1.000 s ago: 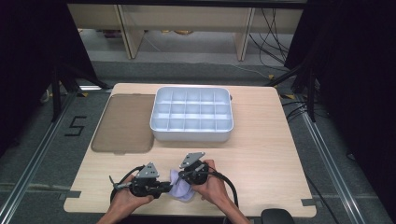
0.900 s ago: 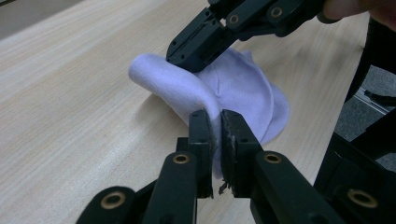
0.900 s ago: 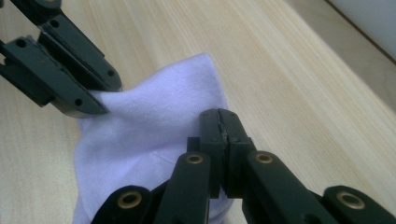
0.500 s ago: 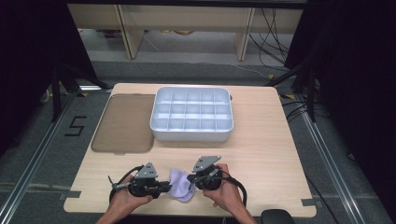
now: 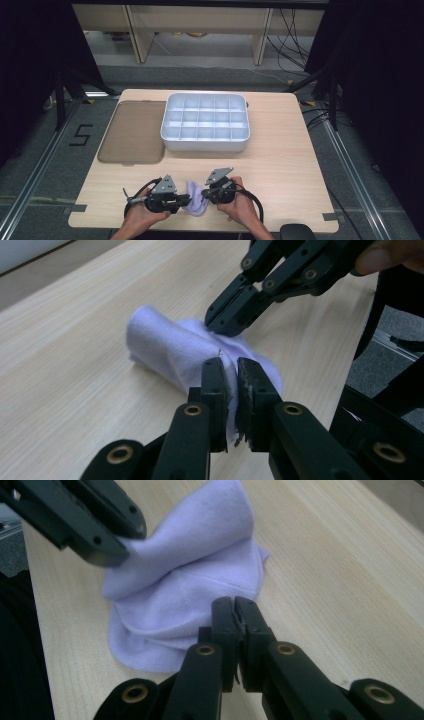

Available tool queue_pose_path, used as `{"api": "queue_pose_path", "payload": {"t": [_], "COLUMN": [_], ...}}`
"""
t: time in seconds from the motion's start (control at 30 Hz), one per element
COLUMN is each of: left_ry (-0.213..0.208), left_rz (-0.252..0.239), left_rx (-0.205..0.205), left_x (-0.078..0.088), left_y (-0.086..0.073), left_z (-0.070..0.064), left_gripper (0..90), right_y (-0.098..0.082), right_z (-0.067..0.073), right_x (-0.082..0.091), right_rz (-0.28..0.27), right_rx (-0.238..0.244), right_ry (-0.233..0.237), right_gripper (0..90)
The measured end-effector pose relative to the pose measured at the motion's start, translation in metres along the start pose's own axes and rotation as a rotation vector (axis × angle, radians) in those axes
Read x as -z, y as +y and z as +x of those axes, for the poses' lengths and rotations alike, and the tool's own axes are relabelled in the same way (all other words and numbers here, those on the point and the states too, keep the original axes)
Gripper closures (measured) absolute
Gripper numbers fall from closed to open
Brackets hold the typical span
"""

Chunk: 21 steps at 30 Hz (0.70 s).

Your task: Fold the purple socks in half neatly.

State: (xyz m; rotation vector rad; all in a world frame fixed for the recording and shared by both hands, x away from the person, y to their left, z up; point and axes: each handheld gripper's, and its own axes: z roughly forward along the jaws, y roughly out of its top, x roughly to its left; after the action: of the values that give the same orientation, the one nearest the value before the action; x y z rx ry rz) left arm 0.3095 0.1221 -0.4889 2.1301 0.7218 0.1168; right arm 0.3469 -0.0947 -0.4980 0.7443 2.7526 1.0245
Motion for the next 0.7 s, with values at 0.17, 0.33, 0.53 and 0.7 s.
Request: {"api": "queue_pose_path", "payload": {"t": [0.17, 0.33, 0.53, 0.7], "left_ry": [-0.014, -0.025, -0.056, -0.059], "left_rz": [0.008, 0.019, 0.074, 0.078], "left_rx": [-0.027, -0.067, -0.122, -0.116], "left_x": [-0.004, -0.013, -0.033, -0.039], "left_y": [0.007, 0.012, 0.017, 0.015], "left_z": [-0.005, -0.011, -0.017, -0.017], "left_gripper": [81.8, 81.9, 81.6, 81.7], "right_y": [-0.001, -0.001, -0.002, -0.003], "right_z": [-0.002, -0.001, -0.005, -0.011], "right_x": [0.001, 0.002, 0.001, 0.010], "right_rz": [0.005, 0.015, -0.001, -0.019], "right_rx": [-0.006, -0.039, -0.048, -0.065], "right_ry": [0.004, 0.000, 0.021, -0.005], "right_gripper": [88.2, 88.2, 88.1, 87.2]}}
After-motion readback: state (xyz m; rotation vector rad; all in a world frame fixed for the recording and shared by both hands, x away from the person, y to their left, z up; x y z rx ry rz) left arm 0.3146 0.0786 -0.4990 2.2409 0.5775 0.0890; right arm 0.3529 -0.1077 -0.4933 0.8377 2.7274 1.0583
